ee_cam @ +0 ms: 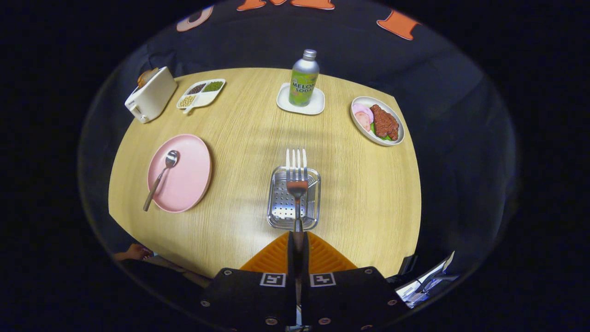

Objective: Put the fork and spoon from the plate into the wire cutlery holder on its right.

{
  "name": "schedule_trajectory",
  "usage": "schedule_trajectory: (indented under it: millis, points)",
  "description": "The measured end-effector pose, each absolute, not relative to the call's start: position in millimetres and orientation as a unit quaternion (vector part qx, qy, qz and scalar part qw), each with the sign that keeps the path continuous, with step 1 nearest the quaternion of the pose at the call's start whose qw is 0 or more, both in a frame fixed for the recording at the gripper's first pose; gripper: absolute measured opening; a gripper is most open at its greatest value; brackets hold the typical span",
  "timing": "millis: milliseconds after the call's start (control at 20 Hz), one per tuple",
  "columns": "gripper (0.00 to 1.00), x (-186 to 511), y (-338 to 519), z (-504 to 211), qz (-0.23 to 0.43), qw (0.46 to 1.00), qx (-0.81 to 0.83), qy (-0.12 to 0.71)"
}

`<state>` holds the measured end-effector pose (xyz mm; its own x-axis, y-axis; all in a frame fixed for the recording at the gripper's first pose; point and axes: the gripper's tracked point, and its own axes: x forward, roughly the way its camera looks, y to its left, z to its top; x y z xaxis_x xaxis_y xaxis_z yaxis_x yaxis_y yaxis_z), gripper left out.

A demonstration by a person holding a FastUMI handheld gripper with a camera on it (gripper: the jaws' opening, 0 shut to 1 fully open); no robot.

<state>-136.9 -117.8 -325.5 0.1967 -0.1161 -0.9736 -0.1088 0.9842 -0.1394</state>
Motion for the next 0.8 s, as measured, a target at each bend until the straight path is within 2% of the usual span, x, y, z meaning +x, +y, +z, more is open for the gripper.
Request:
schedule_trajectory:
  millis: [550, 800]
  points:
    - [0.06, -153.1, -131.1, -348.6, 0.038, 0.686, -0.104, 0.719]
    - [0.07, -136.1, -133.3, -356.6, 0.025, 0.694, -0.091, 0.714]
